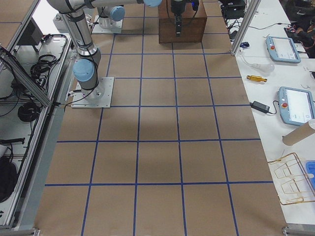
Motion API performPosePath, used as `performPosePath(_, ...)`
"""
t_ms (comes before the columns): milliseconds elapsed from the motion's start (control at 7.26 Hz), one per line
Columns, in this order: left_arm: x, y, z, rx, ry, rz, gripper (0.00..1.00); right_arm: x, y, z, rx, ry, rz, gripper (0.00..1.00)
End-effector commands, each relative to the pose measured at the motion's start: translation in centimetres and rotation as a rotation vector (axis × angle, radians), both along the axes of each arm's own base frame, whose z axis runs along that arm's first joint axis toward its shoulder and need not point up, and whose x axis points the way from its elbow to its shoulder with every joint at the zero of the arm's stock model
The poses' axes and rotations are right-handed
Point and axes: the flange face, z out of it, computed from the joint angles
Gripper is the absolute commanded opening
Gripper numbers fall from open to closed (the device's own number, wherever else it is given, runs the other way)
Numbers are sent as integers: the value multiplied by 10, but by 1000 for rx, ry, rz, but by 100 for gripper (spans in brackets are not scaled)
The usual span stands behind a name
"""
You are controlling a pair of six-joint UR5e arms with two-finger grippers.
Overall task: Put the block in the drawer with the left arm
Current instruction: 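Lower the left gripper over the yellow cube and close on it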
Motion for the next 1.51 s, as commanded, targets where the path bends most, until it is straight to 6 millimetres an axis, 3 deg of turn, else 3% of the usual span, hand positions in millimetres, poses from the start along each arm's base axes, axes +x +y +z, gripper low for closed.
performPosePath(0, -3, 2, -6, 0, 11, -21, 99, 0, 0, 0, 0, 0, 1, 100)
performPosePath(1102, -4, 4, -21, 1, 12, -50, 98, 1, 0, -1, 1, -1, 1, 100)
performPosePath(1377, -3, 3, -24, 3, 12, -55, 87, 0, 0, 0, 0, 0, -1, 100)
